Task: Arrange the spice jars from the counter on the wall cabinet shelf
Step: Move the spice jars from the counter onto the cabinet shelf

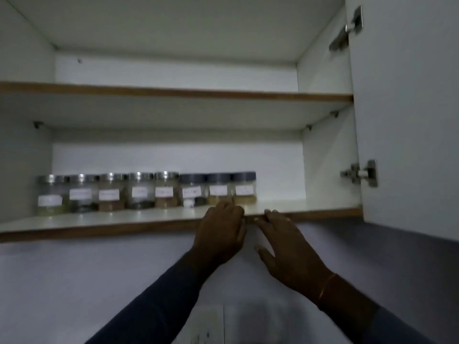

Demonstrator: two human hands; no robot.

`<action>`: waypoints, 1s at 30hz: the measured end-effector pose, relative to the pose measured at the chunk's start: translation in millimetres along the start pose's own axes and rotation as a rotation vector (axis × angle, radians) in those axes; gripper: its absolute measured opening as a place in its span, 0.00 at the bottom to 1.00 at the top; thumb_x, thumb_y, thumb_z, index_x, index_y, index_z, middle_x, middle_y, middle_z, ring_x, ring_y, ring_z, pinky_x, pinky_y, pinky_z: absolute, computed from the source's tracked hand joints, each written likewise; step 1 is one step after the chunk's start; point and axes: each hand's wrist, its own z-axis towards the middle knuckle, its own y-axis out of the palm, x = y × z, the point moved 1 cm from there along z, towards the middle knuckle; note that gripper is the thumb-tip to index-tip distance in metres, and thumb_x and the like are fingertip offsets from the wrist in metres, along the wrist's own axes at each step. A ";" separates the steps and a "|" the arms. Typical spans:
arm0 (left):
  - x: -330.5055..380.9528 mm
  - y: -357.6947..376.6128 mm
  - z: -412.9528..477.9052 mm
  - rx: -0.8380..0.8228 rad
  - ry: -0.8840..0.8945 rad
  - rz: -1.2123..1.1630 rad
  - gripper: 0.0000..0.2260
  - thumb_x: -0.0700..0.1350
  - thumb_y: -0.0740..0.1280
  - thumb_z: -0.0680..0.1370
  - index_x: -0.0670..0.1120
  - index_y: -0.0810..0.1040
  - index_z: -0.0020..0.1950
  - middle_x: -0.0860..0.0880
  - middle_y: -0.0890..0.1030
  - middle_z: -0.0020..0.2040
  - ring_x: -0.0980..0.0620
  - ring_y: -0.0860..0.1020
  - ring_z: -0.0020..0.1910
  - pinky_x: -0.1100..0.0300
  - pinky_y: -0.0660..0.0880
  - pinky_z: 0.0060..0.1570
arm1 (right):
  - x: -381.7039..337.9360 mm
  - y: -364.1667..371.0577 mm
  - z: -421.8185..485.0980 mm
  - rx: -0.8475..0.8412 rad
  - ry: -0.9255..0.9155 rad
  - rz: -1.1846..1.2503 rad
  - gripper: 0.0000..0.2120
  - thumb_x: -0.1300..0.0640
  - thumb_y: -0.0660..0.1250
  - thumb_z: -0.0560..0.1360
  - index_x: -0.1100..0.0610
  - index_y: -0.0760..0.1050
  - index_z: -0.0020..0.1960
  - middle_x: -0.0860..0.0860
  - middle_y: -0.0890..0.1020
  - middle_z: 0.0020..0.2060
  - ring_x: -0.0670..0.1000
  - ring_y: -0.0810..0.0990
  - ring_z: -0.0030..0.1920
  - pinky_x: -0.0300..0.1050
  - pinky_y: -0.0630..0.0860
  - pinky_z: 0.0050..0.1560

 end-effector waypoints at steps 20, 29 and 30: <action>238.0 50.0 -467.6 -1.059 -0.934 -1.013 0.17 0.45 0.58 0.82 0.52 0.62 0.71 0.63 0.66 0.63 0.64 0.69 0.65 0.85 0.59 0.57 | -75.4 152.8 -430.8 -0.939 0.773 0.617 0.41 0.42 0.70 0.72 0.48 0.53 0.78 0.49 0.57 0.77 0.49 0.57 0.76 0.43 0.54 0.73; 244.4 39.7 -489.7 -1.136 -1.007 -1.154 0.37 0.41 0.70 0.73 0.64 0.55 0.73 0.59 0.70 0.69 0.64 0.70 0.67 0.60 0.69 0.68 | -98.9 174.9 -474.3 -0.768 0.922 0.536 0.47 0.32 0.66 0.65 0.48 0.53 0.78 0.49 0.63 0.75 0.50 0.62 0.74 0.44 0.58 0.72; 242.5 38.5 -489.3 -1.142 -1.020 -1.167 0.37 0.43 0.71 0.73 0.63 0.54 0.74 0.59 0.70 0.69 0.65 0.70 0.66 0.64 0.69 0.67 | -98.3 176.8 -473.8 -0.742 0.941 0.549 0.47 0.32 0.67 0.64 0.49 0.55 0.77 0.50 0.65 0.73 0.50 0.64 0.73 0.43 0.60 0.71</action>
